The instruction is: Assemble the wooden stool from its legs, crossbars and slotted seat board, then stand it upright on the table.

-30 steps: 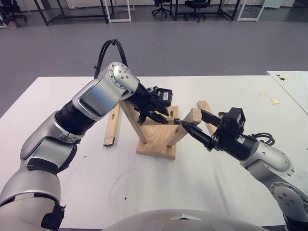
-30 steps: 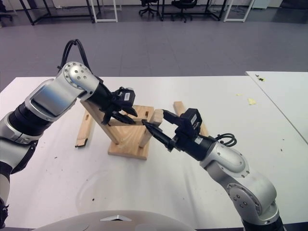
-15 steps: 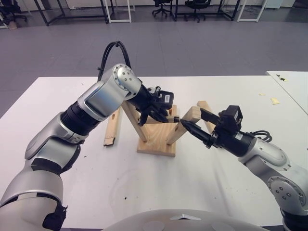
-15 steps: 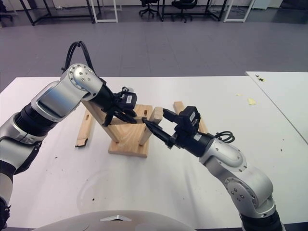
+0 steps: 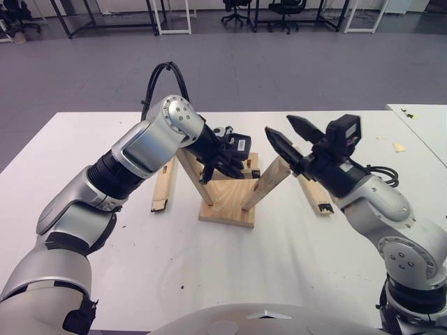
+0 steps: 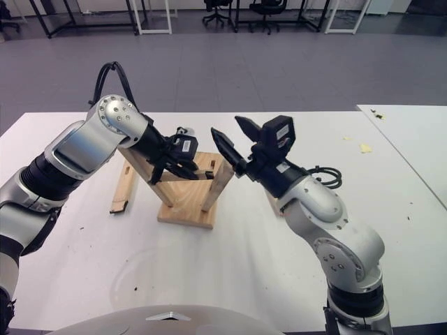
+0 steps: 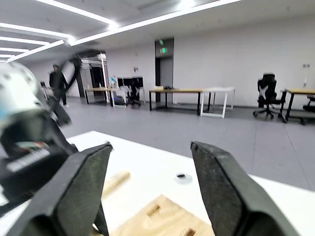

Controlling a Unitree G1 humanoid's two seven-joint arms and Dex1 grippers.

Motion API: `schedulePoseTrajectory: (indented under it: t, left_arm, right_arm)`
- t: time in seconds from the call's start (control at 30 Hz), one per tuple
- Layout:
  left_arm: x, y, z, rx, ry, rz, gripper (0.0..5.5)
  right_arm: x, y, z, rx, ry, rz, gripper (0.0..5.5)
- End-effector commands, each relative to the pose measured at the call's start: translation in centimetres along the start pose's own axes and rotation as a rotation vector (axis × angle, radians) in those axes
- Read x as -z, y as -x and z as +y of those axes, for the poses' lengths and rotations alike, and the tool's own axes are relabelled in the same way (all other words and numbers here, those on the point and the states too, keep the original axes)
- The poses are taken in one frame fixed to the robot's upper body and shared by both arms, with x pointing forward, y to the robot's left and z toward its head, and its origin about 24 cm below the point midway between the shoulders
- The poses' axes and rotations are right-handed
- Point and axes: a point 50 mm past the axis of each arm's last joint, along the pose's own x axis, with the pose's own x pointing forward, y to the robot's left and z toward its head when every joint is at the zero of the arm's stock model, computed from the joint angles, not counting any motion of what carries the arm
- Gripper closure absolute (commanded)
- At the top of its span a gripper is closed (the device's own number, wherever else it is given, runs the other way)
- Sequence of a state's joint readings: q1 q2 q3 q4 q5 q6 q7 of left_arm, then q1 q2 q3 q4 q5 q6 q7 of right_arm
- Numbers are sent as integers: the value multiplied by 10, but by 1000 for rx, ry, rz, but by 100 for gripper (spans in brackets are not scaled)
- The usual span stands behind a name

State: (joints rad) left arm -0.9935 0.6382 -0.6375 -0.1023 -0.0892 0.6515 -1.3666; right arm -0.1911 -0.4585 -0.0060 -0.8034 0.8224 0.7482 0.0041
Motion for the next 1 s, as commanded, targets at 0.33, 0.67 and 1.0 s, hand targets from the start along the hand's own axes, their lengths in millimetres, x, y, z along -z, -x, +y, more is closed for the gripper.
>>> schedulePoseTrajectory:
  t: [0.33,0.67,1.0]
  left_arm:
    - [34,7,-12,-4,78,46,500]
    - [39,0,-31,35,32,48,504]
    - [49,-13,-43,68,-28,96,504]
  right_arm:
    - [44,29,-22,55,95,388,247]
    - [46,23,-23,35,117,398,247]
    - [44,15,-20,10,116,380,247]
